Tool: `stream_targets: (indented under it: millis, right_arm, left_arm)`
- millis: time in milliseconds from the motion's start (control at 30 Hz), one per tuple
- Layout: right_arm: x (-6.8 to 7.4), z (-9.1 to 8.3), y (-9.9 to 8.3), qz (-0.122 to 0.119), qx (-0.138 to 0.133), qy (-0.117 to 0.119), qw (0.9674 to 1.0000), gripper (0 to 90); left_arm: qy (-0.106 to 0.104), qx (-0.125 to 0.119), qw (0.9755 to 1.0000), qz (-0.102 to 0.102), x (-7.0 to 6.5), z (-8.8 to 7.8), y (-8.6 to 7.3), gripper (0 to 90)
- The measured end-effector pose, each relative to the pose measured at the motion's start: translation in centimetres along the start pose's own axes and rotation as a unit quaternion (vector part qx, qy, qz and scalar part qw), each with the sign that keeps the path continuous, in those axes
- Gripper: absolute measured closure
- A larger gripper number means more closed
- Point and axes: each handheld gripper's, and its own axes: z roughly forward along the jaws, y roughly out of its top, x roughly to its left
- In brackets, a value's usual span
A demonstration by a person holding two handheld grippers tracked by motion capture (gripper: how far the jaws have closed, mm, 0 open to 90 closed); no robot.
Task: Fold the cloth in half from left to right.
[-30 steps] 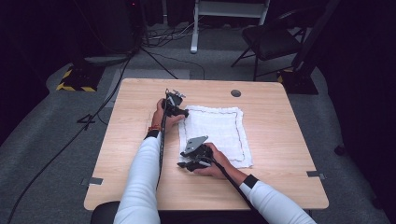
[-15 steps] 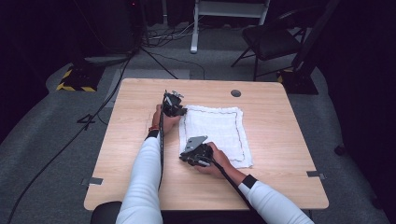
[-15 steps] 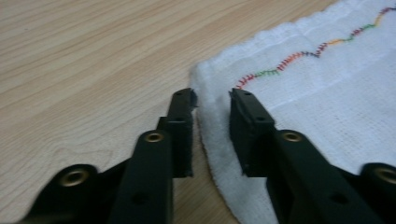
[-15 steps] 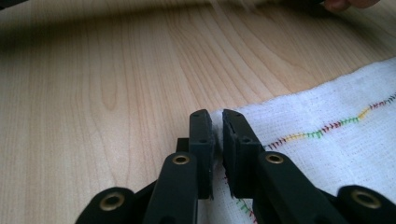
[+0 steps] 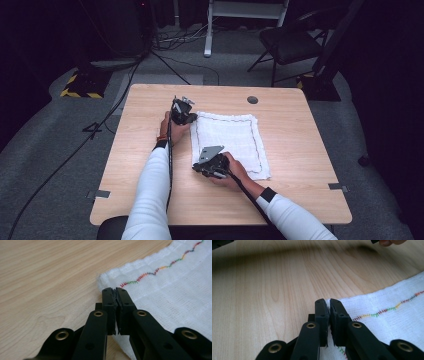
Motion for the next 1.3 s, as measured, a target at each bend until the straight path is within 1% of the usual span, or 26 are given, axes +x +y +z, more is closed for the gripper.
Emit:
stream_targets:
  millis: [67,133,267,400,433,567,700,767,833,900,967,1033,1100,1167,1200,1300]
  right_arm:
    - [0.1,0.0,0.1,-0.002,-0.003,0.0,1.0,85.6]
    - [0.2,0.0,0.3,-0.002,-0.004,-0.001,1.0,85.7]
    - [0.5,0.0,0.6,-0.007,-0.012,-0.002,0.9999,85.9]
    - [0.7,-0.3,1.0,-0.011,-0.019,-0.003,0.9998,86.0]
    - [0.7,-0.4,1.1,-0.011,-0.021,-0.005,0.9997,86.0]
    - [0.5,-1.3,1.3,-0.011,-0.03,-0.013,0.9994,86.1]
    - [0.0,-2.7,1.1,-0.007,-0.04,-0.026,0.9988,86.0]
    - [-0.4,-3.6,0.9,-0.003,-0.049,-0.032,0.9983,86.0]
    - [-0.7,-4.4,0.6,0.006,-0.054,-0.034,0.9979,86.1]
    - [-0.9,-5.0,0.2,0.007,-0.054,-0.041,0.9977,86.0]
    - [-1.1,-5.6,-0.2,0.004,-0.058,-0.047,0.9972,86.0]
    - [-1.2,-6.3,-0.6,0.004,-0.06,-0.057,0.9966,86.0]
    - [-1.4,-7.1,-0.9,0.01,-0.065,-0.062,0.9959,86.0]
    - [-1.5,-7.8,-1.3,0.013,-0.066,-0.066,0.9956,86.0]
    - [-1.6,-8.1,-1.5,0.013,-0.065,-0.068,0.9955,86.0]
    - [-1.7,-9.1,-2.3,0.017,-0.064,-0.074,0.9951,86.0]
  left_arm:
    - [0.005,0.001,1.0,0.005,0.1,-0.5,0.0,86.5]
    - [0.008,-0.001,1.0,0.003,0.3,-0.9,-0.1,86.5]
    - [0.01,0.0,0.9999,0.005,0.5,-1.5,-0.3,86.5]
    - [0.011,-0.007,0.9999,0.005,0.5,-1.9,-0.2,86.4]
    - [0.01,-0.006,0.9999,0.005,0.4,-2.0,-0.1,86.5]
    - [0.011,-0.016,0.9998,0.006,0.1,-2.2,0.3,86.5]
    - [0.015,-0.018,0.9996,0.015,-0.3,-2.2,0.8,86.5]
    - [0.014,-0.025,0.9995,0.011,-0.6,-2.1,1.2,86.5]
    - [0.012,-0.031,0.9994,0.012,-1.0,-2.0,1.7,86.5]
    - [0.012,-0.035,0.9992,0.018,-1.5,-1.9,2.2,86.5]
    - [0.005,-0.042,0.999,0.018,-2.1,-1.8,2.7,86.4]
    - [0.002,-0.042,0.9988,0.023,-2.6,-1.6,3.2,86.4]
    - [0.002,-0.042,0.9987,0.028,-3.2,-1.3,3.7,86.4]
    - [-0.002,-0.043,0.9986,0.031,-3.7,-1.0,4.1,86.4]
    - [-0.002,-0.043,0.9984,0.036,-4.0,-0.8,4.3,86.4]
    - [-0.007,-0.042,0.9983,0.041,-4.9,-0.2,4.8,86.4]
